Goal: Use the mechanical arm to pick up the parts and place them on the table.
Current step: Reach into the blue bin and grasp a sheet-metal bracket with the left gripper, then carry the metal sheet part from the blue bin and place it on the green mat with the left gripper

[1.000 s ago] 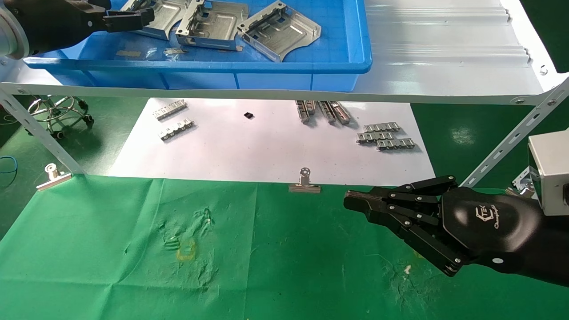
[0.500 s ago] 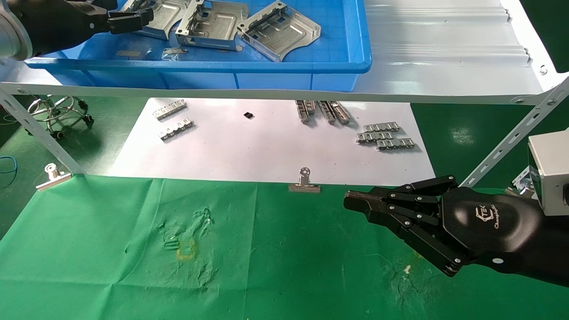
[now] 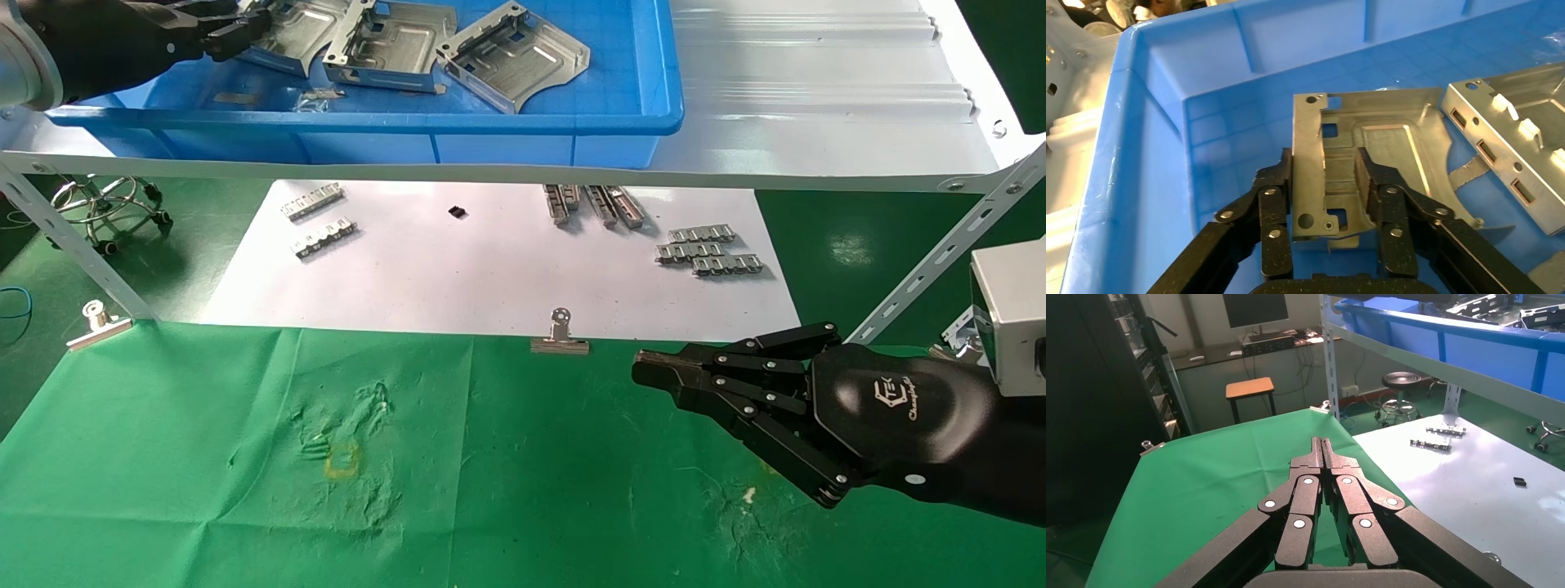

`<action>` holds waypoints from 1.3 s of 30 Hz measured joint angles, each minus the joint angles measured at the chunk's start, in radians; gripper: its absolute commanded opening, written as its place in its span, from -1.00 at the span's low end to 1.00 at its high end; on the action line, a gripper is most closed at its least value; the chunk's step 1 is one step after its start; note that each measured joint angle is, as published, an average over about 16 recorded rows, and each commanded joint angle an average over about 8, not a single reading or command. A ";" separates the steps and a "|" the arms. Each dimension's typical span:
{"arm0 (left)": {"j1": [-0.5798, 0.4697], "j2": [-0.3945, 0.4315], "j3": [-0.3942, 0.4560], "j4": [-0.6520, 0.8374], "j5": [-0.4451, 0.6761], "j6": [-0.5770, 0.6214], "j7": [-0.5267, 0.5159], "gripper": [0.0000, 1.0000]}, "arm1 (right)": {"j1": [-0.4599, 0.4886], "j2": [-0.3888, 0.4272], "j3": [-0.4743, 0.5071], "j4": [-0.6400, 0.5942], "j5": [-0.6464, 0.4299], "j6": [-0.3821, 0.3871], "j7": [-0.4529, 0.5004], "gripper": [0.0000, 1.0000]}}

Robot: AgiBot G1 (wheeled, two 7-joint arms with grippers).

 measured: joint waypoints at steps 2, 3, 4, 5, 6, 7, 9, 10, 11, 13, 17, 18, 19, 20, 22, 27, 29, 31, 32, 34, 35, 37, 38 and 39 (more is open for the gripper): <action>-0.001 0.000 0.000 0.004 0.000 -0.001 0.005 -1.00 | 0.000 0.000 0.000 0.000 0.000 0.000 0.000 -1.00; -0.001 0.000 0.000 0.005 0.000 -0.002 0.007 -1.00 | 0.000 0.000 0.000 0.000 0.000 0.000 0.000 -1.00; -0.002 0.000 0.000 0.007 0.000 -0.002 0.010 -1.00 | 0.000 0.000 0.000 0.000 0.000 0.000 0.000 -1.00; -0.002 0.000 -0.001 0.009 0.000 -0.003 0.012 -1.00 | 0.000 0.000 0.000 0.000 0.000 0.000 0.000 -1.00; -0.003 0.000 -0.001 0.010 0.000 -0.004 0.014 -1.00 | 0.000 0.000 0.000 0.000 0.000 0.000 0.000 -1.00; -0.003 0.000 -0.001 0.012 -0.001 -0.004 0.015 -1.00 | 0.000 0.000 0.000 0.000 0.000 0.000 0.000 -1.00; -0.004 -0.001 -0.001 0.015 -0.001 -0.005 0.019 -1.00 | 0.000 0.000 0.000 0.000 0.000 0.000 0.000 -1.00; -0.004 -0.001 -0.001 0.016 -0.001 -0.006 0.020 -1.00 | 0.000 0.000 0.000 0.000 0.000 0.000 0.000 -1.00; -0.004 -0.001 -0.002 0.017 -0.002 -0.006 0.022 -1.00 | 0.000 0.000 0.000 0.000 0.000 0.000 0.000 -1.00; -0.005 -0.002 -0.003 0.018 -0.004 -0.007 0.025 -1.00 | 0.000 0.000 0.000 0.000 0.000 0.000 0.000 -1.00; -0.008 -0.005 -0.009 0.016 -0.011 -0.010 0.034 -1.00 | 0.000 0.000 0.000 0.000 0.000 0.000 0.000 -1.00; -0.009 -0.006 -0.011 0.015 -0.014 -0.010 0.036 -1.00 | 0.000 0.000 0.000 0.000 0.000 0.000 0.000 -1.00; -0.010 -0.007 -0.013 0.014 -0.018 -0.010 0.039 -1.00 | 0.000 0.000 0.000 0.000 0.000 0.000 0.000 -1.00; -0.011 -0.009 -0.016 0.013 -0.022 -0.009 0.041 -1.00 | 0.000 0.000 0.000 0.000 0.000 0.000 0.000 -1.00; -0.014 -0.013 -0.022 0.009 -0.030 -0.003 0.046 -1.00 | 0.000 0.000 0.000 0.000 0.000 0.000 0.000 -1.00; -0.019 -0.027 -0.040 -0.004 -0.057 0.035 0.061 -1.00 | 0.000 0.000 0.000 0.000 0.000 0.000 0.000 -1.00; -0.021 -0.036 -0.047 -0.010 -0.067 0.062 0.067 -1.00 | 0.000 0.000 0.000 0.000 0.000 0.000 0.000 -1.00; -0.022 -0.045 -0.053 -0.015 -0.077 0.096 0.074 -1.00 | 0.000 0.000 0.000 0.000 0.000 0.000 0.000 -1.00; -0.022 -0.050 -0.056 -0.019 -0.081 0.116 0.078 -1.00 | 0.000 0.000 0.000 0.000 0.000 0.000 0.000 -1.00; -0.022 -0.062 -0.061 -0.026 -0.090 0.162 0.087 -1.00 | 0.000 0.000 0.000 0.000 0.000 0.000 0.000 -1.00; -0.021 -0.068 -0.064 -0.030 -0.095 0.187 0.092 -1.00 | 0.000 0.000 0.000 0.000 0.000 0.000 0.000 -1.00; -0.019 -0.082 -0.068 -0.038 -0.102 0.242 0.104 -1.00 | 0.000 0.000 0.000 0.000 0.000 0.000 0.000 -1.00; -0.018 -0.089 -0.070 -0.043 -0.106 0.272 0.110 -1.00 | 0.000 0.000 0.000 0.000 0.000 0.000 0.000 -1.00; -0.017 -0.097 -0.071 -0.047 -0.109 0.302 0.116 -1.00 | 0.000 0.000 0.000 0.000 0.000 0.000 0.000 -1.00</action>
